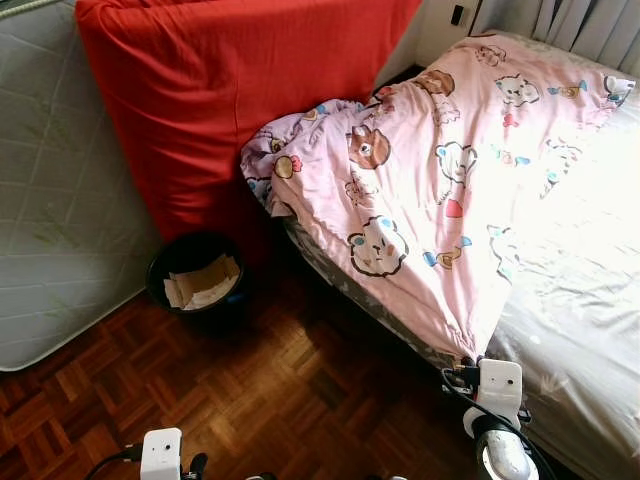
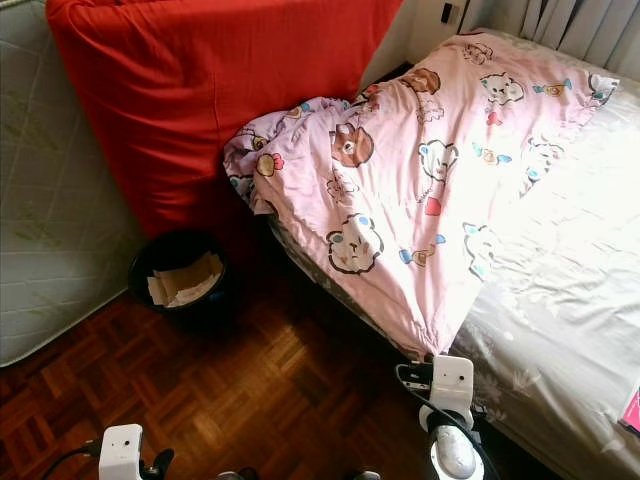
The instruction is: Clean up the room
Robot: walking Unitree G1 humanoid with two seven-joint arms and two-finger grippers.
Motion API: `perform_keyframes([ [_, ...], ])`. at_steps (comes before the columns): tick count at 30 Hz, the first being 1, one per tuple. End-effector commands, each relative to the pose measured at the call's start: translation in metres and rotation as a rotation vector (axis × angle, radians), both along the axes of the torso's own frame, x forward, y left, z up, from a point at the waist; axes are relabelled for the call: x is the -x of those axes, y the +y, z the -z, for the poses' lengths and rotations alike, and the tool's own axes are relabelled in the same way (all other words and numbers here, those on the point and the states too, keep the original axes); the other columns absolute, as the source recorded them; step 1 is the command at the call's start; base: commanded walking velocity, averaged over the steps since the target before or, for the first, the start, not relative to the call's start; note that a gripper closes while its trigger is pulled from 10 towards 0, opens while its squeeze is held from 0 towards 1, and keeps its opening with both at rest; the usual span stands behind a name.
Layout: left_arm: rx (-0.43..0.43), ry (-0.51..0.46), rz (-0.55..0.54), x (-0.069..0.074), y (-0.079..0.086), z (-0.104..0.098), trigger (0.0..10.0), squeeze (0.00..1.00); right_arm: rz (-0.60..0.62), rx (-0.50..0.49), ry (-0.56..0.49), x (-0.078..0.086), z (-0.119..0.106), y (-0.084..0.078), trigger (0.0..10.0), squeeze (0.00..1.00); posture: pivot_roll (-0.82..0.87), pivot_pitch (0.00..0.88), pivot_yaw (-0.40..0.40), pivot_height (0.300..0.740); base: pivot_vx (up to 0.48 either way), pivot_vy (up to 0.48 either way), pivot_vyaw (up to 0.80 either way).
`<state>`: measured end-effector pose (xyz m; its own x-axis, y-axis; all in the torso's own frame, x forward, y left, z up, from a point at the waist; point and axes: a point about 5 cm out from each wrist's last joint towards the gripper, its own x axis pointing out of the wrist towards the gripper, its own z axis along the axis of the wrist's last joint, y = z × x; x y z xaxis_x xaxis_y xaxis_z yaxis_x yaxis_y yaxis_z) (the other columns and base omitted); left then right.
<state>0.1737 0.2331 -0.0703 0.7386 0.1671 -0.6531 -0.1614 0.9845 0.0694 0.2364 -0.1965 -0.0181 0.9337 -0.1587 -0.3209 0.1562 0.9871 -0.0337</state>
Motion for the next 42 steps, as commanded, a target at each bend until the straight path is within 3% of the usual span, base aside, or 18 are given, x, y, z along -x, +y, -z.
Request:
perform_keyframes([
  [1, -0.013, 0.037, 0.008, 0.011, 0.001, 0.005, 10.0, 0.00, -0.007, -0.024, 0.052, 0.009, 0.010, 0.002, 10.0, 0.00, 0.06, 0.176, -0.009, 0.740, 0.000, 0.000, 0.00],
  [19, -0.026, 0.034, 0.032, 0.009, -0.001, 0.004, 10.0, 0.00, -0.081, -0.120, 0.056, 0.002, 0.012, 0.014, 10.0, 0.00, 0.06, 0.179, -0.009, 0.740, 0.000, 0.000, 0.00],
  [20, -0.027, 0.035, 0.032, 0.009, -0.001, 0.004, 10.0, 0.00, -0.086, -0.127, 0.057, 0.002, 0.012, 0.015, 10.0, 0.46, 0.06, 0.179, -0.009, 0.740, 0.000, 0.000, 0.00],
  [21, -0.028, 0.036, 0.033, 0.009, -0.001, 0.005, 10.0, 0.00, -0.096, -0.141, 0.059, 0.003, 0.012, 0.017, 10.0, 0.69, 0.06, 0.179, -0.008, 0.740, 0.000, 0.000, 0.00],
  [23, -0.029, 0.038, 0.034, 0.009, -0.001, 0.005, 10.0, 0.00, -0.113, -0.165, 0.063, 0.003, 0.014, 0.020, 10.0, 0.87, 0.06, 0.179, -0.008, 0.740, 0.000, 0.000, 0.00],
  [34, -0.031, 0.041, 0.045, 0.009, -0.002, 0.005, 10.0, 0.00, -0.160, -0.208, 0.096, 0.007, 0.020, 0.026, 10.0, 0.86, 0.06, 0.179, -0.008, 0.740, 0.000, 0.000, 0.00],
  [36, -0.031, 0.043, 0.049, 0.009, -0.003, 0.005, 10.0, 0.00, -0.179, -0.217, 0.110, 0.009, 0.022, 0.028, 10.0, 0.65, 0.06, 0.179, -0.009, 0.740, 0.000, 0.000, 0.00],
  [37, -0.031, 0.043, 0.050, 0.009, -0.003, 0.005, 10.0, 0.00, -0.180, -0.217, 0.115, 0.010, 0.023, 0.028, 10.0, 0.40, 0.06, 0.179, -0.009, 0.740, 0.000, 0.000, 0.00],
  [38, -0.031, 0.044, 0.050, 0.009, -0.003, 0.005, 10.0, 0.00, -0.175, -0.219, 0.119, 0.010, 0.024, 0.028, 10.0, 0.00, 0.06, 0.179, -0.009, 0.740, 0.000, 0.000, 0.00],
  [42, -0.030, 0.046, 0.050, 0.009, -0.003, 0.005, 10.0, 0.00, -0.137, -0.244, 0.143, 0.012, 0.027, 0.027, 10.0, 0.00, 0.05, 0.177, -0.010, 0.740, 0.000, 0.000, 0.00],
])
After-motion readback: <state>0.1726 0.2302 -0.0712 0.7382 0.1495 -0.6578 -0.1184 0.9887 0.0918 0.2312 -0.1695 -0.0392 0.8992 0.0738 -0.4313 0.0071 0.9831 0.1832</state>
